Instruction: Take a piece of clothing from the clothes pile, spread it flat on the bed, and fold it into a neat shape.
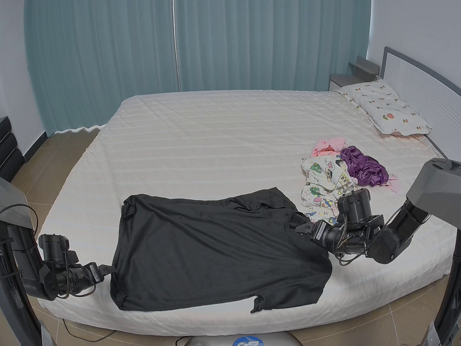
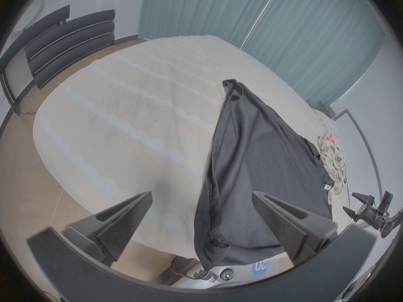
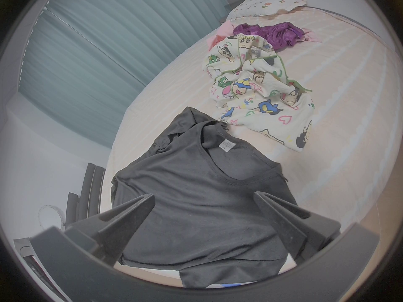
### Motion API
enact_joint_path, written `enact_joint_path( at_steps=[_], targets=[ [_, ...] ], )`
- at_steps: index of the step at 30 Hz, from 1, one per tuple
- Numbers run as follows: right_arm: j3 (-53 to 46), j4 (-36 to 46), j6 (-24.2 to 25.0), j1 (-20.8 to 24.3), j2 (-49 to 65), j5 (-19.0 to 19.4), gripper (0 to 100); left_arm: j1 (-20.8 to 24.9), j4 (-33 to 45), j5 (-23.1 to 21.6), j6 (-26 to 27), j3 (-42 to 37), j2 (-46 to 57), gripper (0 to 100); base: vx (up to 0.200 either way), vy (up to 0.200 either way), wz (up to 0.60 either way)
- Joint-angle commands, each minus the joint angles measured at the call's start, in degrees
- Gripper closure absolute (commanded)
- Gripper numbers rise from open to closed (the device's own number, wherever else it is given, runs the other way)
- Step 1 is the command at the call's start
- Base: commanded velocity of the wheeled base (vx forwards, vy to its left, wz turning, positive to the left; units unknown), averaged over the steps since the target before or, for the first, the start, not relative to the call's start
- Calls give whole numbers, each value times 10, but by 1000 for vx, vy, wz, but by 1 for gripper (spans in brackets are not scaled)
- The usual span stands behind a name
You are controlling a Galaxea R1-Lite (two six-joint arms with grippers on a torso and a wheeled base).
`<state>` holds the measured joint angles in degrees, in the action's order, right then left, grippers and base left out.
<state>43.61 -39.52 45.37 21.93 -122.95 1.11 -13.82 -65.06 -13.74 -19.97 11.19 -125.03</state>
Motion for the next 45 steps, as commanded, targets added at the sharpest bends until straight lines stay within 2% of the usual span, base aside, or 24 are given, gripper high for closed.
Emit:
enact_joint_path(
  at_steps=[1, 6, 18, 26, 29, 33, 38, 45],
  targets=[
    [10, 1, 0, 9, 2, 0, 0, -5, -2, -1, -3, 10, 5, 0, 0, 0, 0],
    [10, 1, 0, 19, 2, -1, 0, -12, -2, -2, -16, 16, 3, 0, 0, 0, 0],
    [11, 1, 0, 22, 3, -1, 0, -16, -2, -3, -17, 21, -1, 0, 0, 200, 0],
    [32, 1, 3, 17, -3, -1, 0, -22, -2, -16, -17, 23, 0, 0, 0, 0, 0],
    [51, 1, 10, 15, -18, -2, 0, -21, -2, -18, -21, 21, 0, 0, 0, 0, 0],
    [83, 1, 47, 14, -41, -6, 0, -17, -2, -23, -46, 22, 2, 0, 0, 0, 0],
    [122, 1, 51, 10, -80, -10, 0, -16, -2, -26, -52, 23, -1, 0, 200, 0, 0],
    [243, 6, 65, 14, -172, -15, 0, -15, -2, -47, -68, 28, -2, 0, 29, 0, 0]
  ],
)
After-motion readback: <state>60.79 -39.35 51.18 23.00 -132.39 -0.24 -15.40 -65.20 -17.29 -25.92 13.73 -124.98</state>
